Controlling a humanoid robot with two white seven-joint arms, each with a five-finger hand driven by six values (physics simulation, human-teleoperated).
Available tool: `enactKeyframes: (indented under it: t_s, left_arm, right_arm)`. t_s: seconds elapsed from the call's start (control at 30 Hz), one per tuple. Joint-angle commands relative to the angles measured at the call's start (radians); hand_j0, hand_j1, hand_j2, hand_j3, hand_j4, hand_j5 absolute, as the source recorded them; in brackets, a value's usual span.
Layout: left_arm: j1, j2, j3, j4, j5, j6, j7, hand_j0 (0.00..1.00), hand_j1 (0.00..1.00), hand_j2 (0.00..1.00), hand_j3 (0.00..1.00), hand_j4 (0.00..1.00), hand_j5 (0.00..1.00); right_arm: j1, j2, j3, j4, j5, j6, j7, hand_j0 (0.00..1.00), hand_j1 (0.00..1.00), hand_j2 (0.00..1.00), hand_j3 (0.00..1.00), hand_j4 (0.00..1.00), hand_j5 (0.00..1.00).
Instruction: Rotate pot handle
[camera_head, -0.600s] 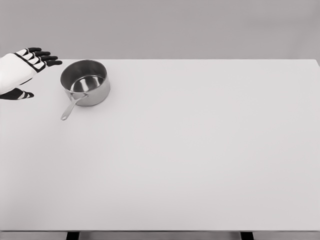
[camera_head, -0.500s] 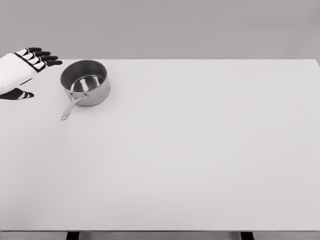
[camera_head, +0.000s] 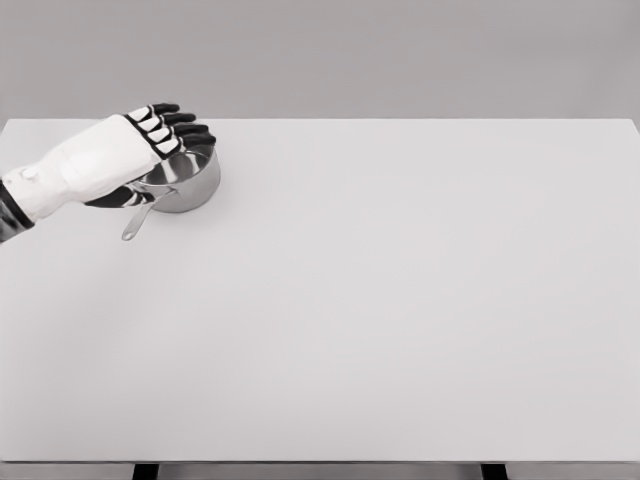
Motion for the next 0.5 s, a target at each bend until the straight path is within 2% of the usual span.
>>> enactKeyframes:
  t_s: [0.0, 0.17, 0.27, 0.37, 0.47]
  left_arm:
    - [-0.003, -0.032, -0.032, -0.009, 0.005, 0.001, 0.001, 1.00, 1.00, 1.00, 1.00, 1.00, 1.00]
    - [-0.066, -0.095, -0.112, 0.000, -0.024, 0.001, 0.001, 1.00, 1.00, 1.00, 1.00, 1.00, 1.00]
    - [-0.071, -0.173, -0.117, 0.027, -0.146, 0.001, 0.001, 1.00, 1.00, 1.00, 1.00, 1.00, 1.00]
    - [-0.069, -0.194, -0.115, 0.090, -0.195, 0.001, 0.001, 1.00, 1.00, 1.00, 1.00, 1.00, 1.00]
    - [-0.068, -0.190, -0.112, 0.098, -0.219, 0.001, 0.003, 1.00, 1.00, 1.00, 1.00, 1.00, 1.00]
  right_arm:
    - [0.000, 0.000, 0.000, 0.000, -0.001, 0.000, 0.000, 1.00, 1.00, 1.00, 1.00, 1.00, 1.00]
    - [0.000, 0.000, 0.000, 0.000, -0.001, 0.000, 0.000, 1.00, 1.00, 1.00, 1.00, 1.00, 1.00]
    - [0.000, 0.000, 0.000, 0.000, 0.001, 0.000, 0.000, 1.00, 1.00, 1.00, 1.00, 1.00, 1.00]
    - [0.000, 0.000, 0.000, 0.000, -0.001, 0.000, 0.000, 1.00, 1.00, 1.00, 1.00, 1.00, 1.00]
    - [0.000, 0.000, 0.000, 0.000, -0.001, 0.000, 0.000, 1.00, 1.00, 1.00, 1.00, 1.00, 1.00]
